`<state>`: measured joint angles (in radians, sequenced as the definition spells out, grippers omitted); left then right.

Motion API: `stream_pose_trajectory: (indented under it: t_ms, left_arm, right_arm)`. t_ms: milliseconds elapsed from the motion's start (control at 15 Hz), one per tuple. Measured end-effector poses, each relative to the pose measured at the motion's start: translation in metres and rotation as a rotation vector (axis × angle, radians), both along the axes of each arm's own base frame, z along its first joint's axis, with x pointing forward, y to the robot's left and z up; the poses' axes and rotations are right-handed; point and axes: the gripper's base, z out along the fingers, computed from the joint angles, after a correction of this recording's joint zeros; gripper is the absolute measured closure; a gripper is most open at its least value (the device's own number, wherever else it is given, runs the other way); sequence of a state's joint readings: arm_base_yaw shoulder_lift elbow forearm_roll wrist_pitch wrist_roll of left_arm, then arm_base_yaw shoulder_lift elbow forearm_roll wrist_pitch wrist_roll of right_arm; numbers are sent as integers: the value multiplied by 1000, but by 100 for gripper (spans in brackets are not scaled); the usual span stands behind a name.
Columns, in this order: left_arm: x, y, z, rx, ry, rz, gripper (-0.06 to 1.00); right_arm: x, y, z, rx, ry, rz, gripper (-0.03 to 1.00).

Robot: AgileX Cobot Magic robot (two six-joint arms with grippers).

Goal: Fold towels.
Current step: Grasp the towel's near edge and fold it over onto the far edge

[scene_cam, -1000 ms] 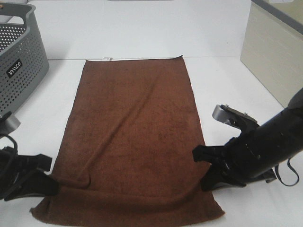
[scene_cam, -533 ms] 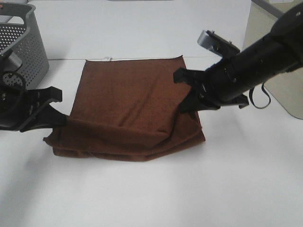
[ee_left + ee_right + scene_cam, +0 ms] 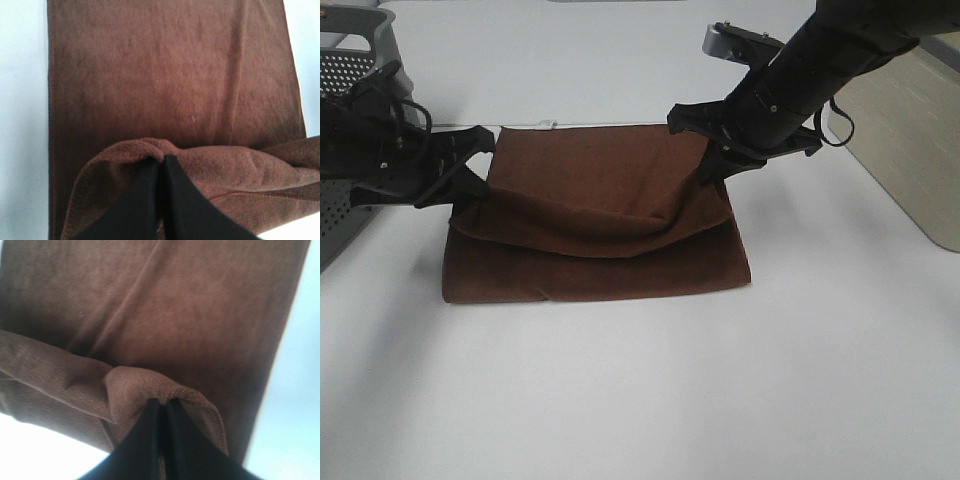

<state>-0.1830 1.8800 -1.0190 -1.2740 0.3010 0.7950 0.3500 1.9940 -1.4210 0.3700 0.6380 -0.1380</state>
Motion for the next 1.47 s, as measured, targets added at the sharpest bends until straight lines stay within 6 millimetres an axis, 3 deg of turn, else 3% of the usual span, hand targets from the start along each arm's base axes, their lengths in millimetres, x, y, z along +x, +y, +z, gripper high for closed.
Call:
stream_pose_trajectory:
  t_ms: [200,267,333,400,600,867,1200,1333,1400,1467]
  left_arm:
    - [21,2,1,-10,-27,42,94]
    - [38,6,4,-5,-63,74,94]
    - [38,6,4,-5,-63,74,94]
    - [57,4,9,-5,-108,83,94]
    - [84,4,12,12,-178,119,94]
    - [128,0,3,21,-253,150,94]
    - [174,-3,-31,54,-319,174,94]
    - [183,-4,-43,56,-326,173,90]
    - [184,-4,-45,61,-327,168,83]
    - [184,-4,-44,74,-335,157,72]
  right_arm:
    - [17,-5,0,-46,-11,-17,97]
    - [35,-15,5,-56,-46,-42,97]
    - [35,-15,5,-56,-46,-42,97]
    - [56,-20,11,-54,-97,-57,97]
    - [84,-21,9,-46,-137,-69,97]
    - [123,-23,-9,-41,-185,-86,97]
    - [155,-22,-44,-47,-268,-71,97]
    - [160,-22,-57,-48,-298,-81,97]
    - [161,-22,-57,-45,-312,-85,96]
    - [162,-22,-57,-41,-325,-90,87]
